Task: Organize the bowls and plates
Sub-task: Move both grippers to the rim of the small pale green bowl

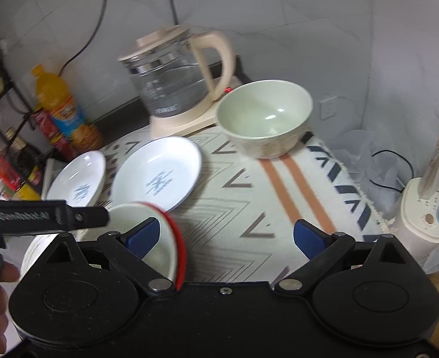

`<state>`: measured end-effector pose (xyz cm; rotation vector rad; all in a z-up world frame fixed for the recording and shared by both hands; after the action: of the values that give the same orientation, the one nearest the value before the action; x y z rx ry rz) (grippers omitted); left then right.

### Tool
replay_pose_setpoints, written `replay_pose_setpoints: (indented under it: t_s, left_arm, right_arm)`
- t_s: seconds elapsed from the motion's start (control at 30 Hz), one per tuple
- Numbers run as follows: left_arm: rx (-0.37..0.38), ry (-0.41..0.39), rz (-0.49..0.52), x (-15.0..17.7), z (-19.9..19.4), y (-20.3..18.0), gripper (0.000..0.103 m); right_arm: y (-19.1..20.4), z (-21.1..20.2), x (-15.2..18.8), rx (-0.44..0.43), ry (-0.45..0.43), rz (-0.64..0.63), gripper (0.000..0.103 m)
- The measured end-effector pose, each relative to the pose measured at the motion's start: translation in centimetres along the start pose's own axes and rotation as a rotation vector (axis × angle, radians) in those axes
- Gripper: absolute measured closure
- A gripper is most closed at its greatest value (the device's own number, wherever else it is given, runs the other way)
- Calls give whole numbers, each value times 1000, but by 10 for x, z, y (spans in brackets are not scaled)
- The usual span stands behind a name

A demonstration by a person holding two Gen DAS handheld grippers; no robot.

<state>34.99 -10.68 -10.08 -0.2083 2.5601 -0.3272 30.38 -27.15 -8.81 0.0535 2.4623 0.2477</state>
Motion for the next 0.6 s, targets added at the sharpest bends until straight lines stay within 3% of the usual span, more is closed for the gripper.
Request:
replay_pose_setpoints:
  t_s: [0.13, 0.27, 0.6]
  left_arm:
    - [26, -2, 25, -17, 16, -8, 31]
    - [61, -3, 35, -34, 31, -18, 31]
    - [120, 4, 46, -69, 75, -40, 34]
  right_arm:
    - [-9, 8, -13, 29, -36, 16, 7]
    - [-22, 19, -30, 61, -52, 61, 19]
    - [-43, 50, -64, 109, -67, 106, 29]
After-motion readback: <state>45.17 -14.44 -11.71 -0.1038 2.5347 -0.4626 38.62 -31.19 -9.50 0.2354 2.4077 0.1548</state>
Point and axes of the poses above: each gripper's, at about its wrist camera, not at the fingertips, and z roughly the way its jaws point, y to its left, x to its underside, the point moved 5 cm from there along z, roughly the way its jaws point, and after that the axes turned 5 degrees about x, right-handed, at the moved point
